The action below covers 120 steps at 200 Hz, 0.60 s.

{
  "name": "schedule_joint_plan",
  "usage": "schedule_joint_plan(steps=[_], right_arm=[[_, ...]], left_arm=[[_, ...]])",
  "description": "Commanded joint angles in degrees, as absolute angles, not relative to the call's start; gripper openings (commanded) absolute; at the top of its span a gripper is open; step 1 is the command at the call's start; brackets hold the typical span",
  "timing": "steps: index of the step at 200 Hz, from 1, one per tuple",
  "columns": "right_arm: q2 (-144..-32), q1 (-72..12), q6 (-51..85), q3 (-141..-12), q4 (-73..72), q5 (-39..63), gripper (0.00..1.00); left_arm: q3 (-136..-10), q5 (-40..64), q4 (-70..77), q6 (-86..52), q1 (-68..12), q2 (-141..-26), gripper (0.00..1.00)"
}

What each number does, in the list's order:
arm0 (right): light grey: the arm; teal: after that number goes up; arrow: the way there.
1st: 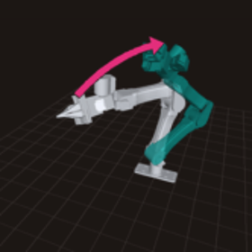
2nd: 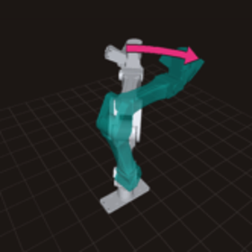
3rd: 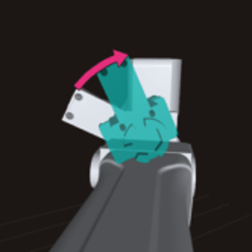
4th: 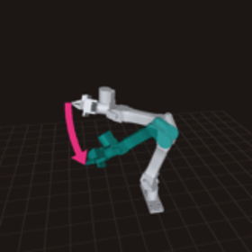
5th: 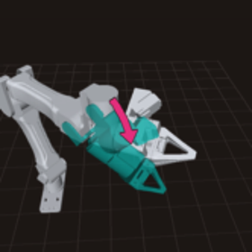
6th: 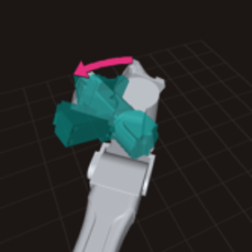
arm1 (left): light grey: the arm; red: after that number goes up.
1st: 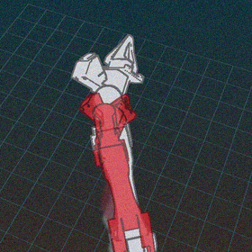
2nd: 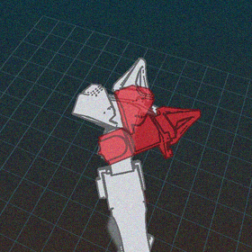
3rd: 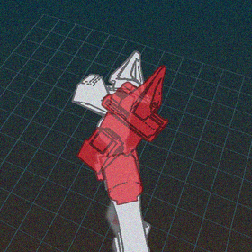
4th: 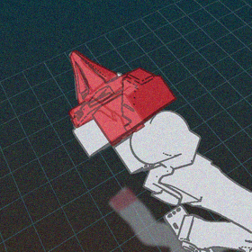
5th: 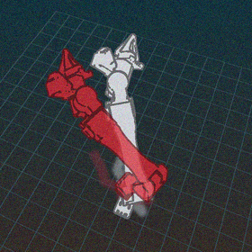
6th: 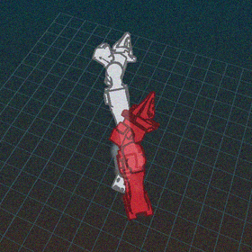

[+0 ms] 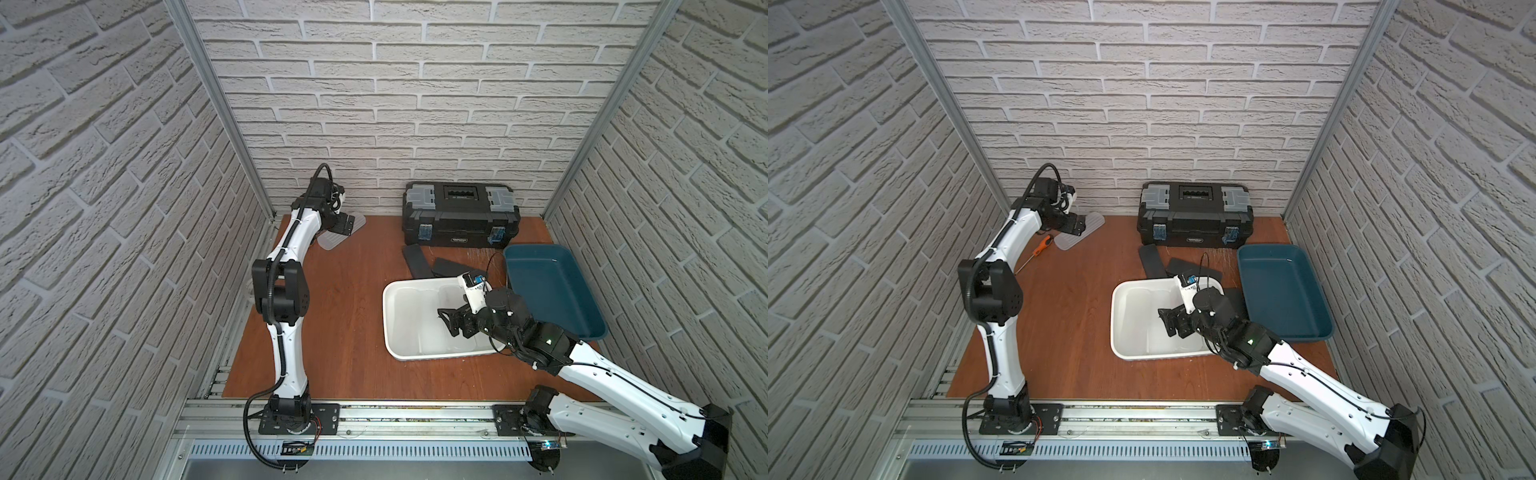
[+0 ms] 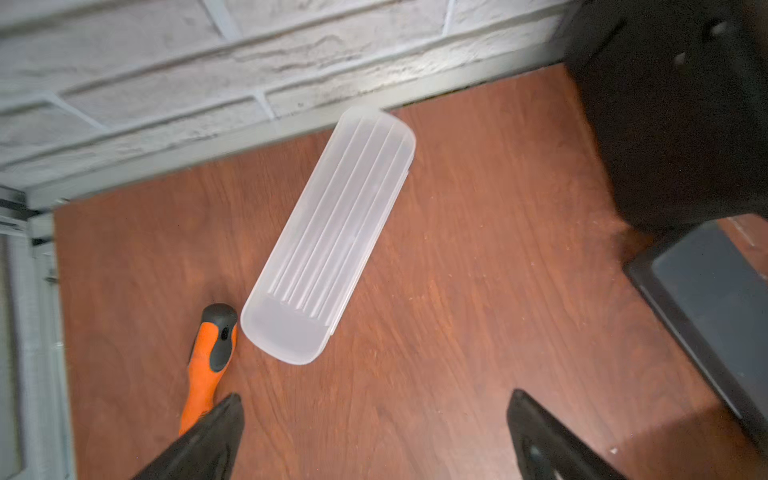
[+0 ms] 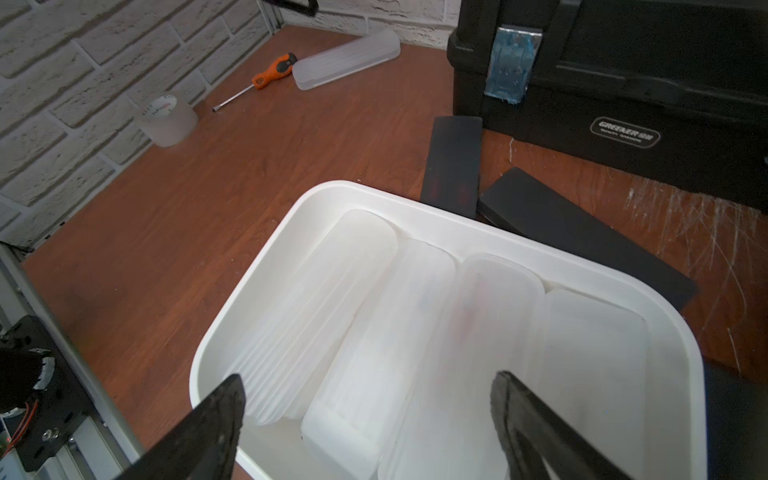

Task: Place the pencil cases by color into the storage box
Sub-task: Move the pencil case to the center of the board.

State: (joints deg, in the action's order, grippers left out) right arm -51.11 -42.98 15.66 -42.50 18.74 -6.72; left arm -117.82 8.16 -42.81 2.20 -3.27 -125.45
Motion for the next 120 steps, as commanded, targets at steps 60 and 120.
schedule_joint_plan(steps=[60, 120], right_arm=[[-62.4, -43.9, 4.2, -45.4, -0.2, 5.9, 0.92], [-68.0, -47.9, -1.6, -45.5, -7.9, 8.1, 0.91]], left_arm=[[-128.7, 22.9, -38.8, 10.2, 4.6, -137.6, 0.98], [-132.6, 21.0, -38.8, 20.5, 3.2, -142.1, 0.98]])
